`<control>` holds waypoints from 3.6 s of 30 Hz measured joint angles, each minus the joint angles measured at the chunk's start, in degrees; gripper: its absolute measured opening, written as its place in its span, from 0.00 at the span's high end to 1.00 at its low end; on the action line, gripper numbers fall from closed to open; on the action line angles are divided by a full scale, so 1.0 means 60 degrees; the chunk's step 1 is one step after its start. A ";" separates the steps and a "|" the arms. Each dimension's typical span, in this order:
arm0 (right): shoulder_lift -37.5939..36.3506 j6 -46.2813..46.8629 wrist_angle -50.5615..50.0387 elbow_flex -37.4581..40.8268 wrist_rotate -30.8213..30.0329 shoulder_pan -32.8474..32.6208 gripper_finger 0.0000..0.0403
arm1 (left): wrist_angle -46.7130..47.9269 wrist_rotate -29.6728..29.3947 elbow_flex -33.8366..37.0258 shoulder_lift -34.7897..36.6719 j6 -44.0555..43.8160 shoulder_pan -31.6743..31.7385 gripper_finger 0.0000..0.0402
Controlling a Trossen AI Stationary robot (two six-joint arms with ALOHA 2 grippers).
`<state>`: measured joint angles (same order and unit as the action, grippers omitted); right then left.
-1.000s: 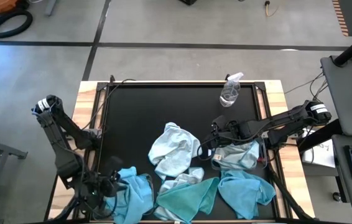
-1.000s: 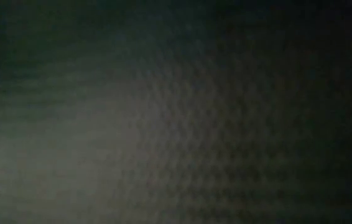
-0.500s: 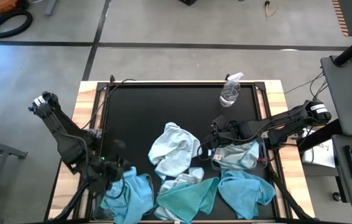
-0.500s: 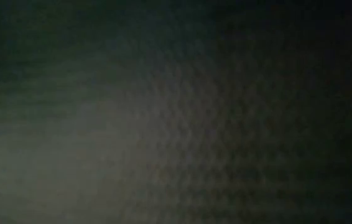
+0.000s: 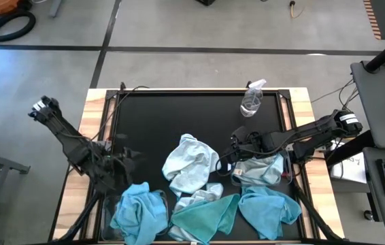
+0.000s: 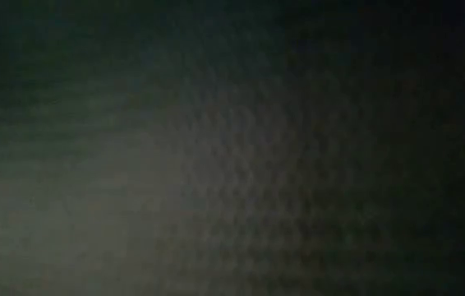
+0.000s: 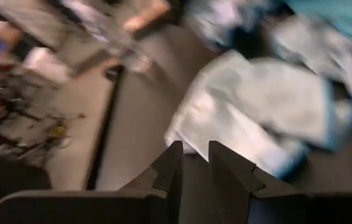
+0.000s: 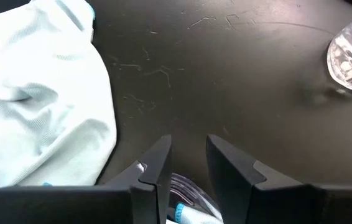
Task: Sort microfiber towel by color & place in baskets
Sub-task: Put the white towel into the top transparent bin
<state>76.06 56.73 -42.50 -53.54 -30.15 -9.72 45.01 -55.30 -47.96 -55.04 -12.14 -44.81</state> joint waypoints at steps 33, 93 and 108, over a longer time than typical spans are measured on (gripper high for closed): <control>0.0002 -0.1056 -0.1215 -0.0040 -0.0619 -0.0066 0.77 | -0.2764 -0.0689 0.2269 0.1783 -0.2491 0.1323 0.85; -0.0001 0.0452 -0.0280 -0.0055 0.0306 -0.0066 0.77 | -0.9291 0.5756 0.6241 0.6834 0.0943 0.7446 0.85; -0.0001 0.0448 -0.0274 -0.0055 0.0304 -0.0064 0.77 | -1.1572 0.7458 0.7845 0.8084 0.1413 0.9471 0.85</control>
<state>76.05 59.42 -44.14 -53.87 -28.33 -10.10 -24.43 -10.55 -0.89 -6.53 -3.66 12.02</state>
